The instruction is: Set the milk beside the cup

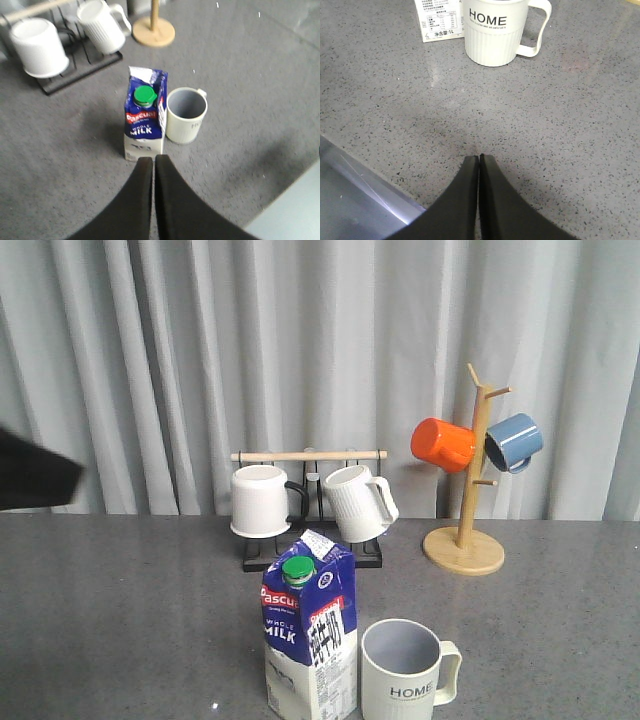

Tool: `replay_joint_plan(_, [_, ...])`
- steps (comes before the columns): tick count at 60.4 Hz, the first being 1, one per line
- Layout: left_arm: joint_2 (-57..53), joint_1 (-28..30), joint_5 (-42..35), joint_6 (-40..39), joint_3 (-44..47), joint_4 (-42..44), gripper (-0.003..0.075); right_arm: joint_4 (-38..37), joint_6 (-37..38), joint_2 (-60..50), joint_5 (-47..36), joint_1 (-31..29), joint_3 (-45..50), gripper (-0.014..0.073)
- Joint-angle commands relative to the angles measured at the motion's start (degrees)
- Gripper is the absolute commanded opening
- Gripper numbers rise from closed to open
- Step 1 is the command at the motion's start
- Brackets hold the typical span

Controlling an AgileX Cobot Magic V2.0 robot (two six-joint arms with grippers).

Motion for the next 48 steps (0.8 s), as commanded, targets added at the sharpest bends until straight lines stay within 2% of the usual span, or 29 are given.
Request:
replay_joint_plan(1, [-7.89,-0.18,-9.65,-2.19,5.42,0.79,-0.0008,0.61,-0.16,0.02,-3.55,-0.20,-1.45,-0.0005])
replay_joint_plan(12, [-21.61,-0.18,-18.40,-5.55,22.22,1.17,-0.0008,0.61,-0.16,0.02,-3.55,-0.20,-1.45,-0.0005])
replay_joint_plan(24, [-31.80,-0.18,-16.84,-5.55,35.67,0.98,-0.0008,0.61,-0.21,0.02,-3.56,-0.20,-1.45,-0.0005])
replay_joint_plan(40, [-38.31,-0.18,-11.63,-5.12,40.97,3.21,-0.0008,0.61,-0.21,0.02,-3.56,-0.20,-1.45,-0.0005])
replay_joint_plan(44, [-38.40,-0.18,-13.37,-5.12,41.92,5.75,-0.0008,0.61,-0.21,0.02,-3.56,-0.20,-1.45,-0.0005])
replay_joint_plan(48, [-38.26,-0.18,-18.21,-5.12,43.54,9.19,-0.0008,0.61,-0.20,0.02,-3.51,-0.20,-1.45,-0.0005])
